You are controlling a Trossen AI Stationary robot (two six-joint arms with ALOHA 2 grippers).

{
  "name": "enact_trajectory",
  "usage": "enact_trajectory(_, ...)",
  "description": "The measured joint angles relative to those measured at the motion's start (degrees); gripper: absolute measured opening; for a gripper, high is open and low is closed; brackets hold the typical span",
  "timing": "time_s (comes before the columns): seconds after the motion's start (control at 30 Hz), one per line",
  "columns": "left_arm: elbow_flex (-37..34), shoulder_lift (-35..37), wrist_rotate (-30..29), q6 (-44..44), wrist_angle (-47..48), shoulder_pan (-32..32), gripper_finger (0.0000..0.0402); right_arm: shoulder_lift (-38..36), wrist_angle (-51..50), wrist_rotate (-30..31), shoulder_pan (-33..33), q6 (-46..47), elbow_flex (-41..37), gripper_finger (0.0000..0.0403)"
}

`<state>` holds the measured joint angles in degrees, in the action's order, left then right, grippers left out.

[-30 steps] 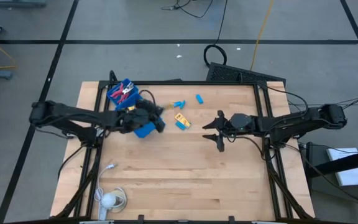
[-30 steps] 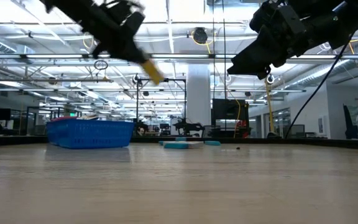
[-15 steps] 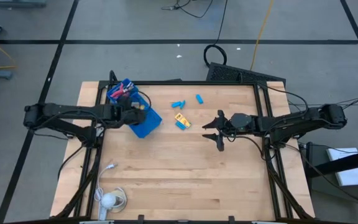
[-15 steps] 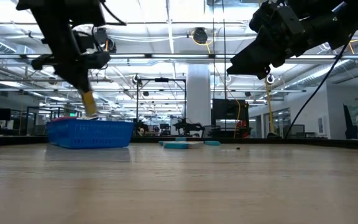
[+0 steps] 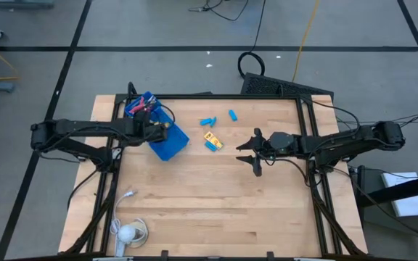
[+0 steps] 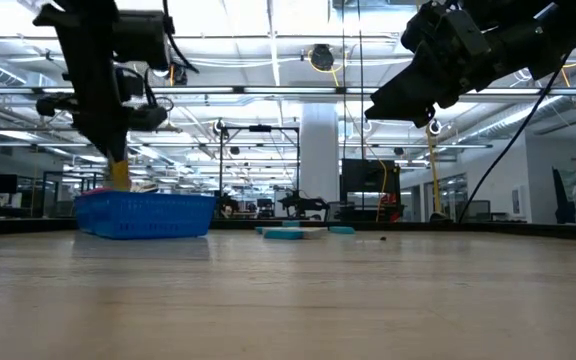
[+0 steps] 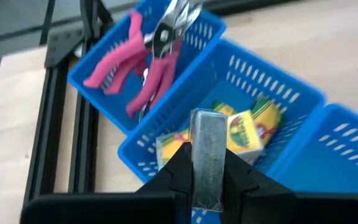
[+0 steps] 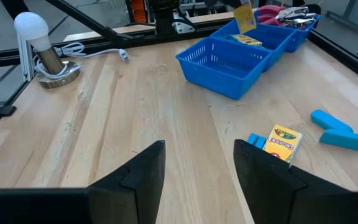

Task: Pick & Place School Supplies
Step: Put the yellow crayon box into the middle blue bin, then put the blue eraser into the bottom blue bin

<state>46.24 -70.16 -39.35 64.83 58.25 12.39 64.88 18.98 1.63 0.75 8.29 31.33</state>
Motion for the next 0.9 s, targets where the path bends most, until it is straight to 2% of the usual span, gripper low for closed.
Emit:
enact_trajectory(0.13,0.0,-2.71,1.73,-0.34,0.38,1.62,0.0034,0.0,0.0,0.02,0.0,0.0,0.02,0.0181)
enact_trajectory(0.37,0.04,-7.11,1.25,-0.33,-0.05,3.01,0.0041,0.02,0.02,0.02,0.0,0.0,0.02,0.0179)
enact_trajectory(0.77,0.02,-7.56,6.42,-1.43,-4.19,6.26,0.023,0.02,0.0,0.02,0.0,0.0,0.04,0.0182)
enact_trajectory(0.9,0.02,-7.53,6.23,-2.9,-6.38,8.11,0.0276,0.02,0.03,0.02,0.0,0.0,0.04,0.0182)
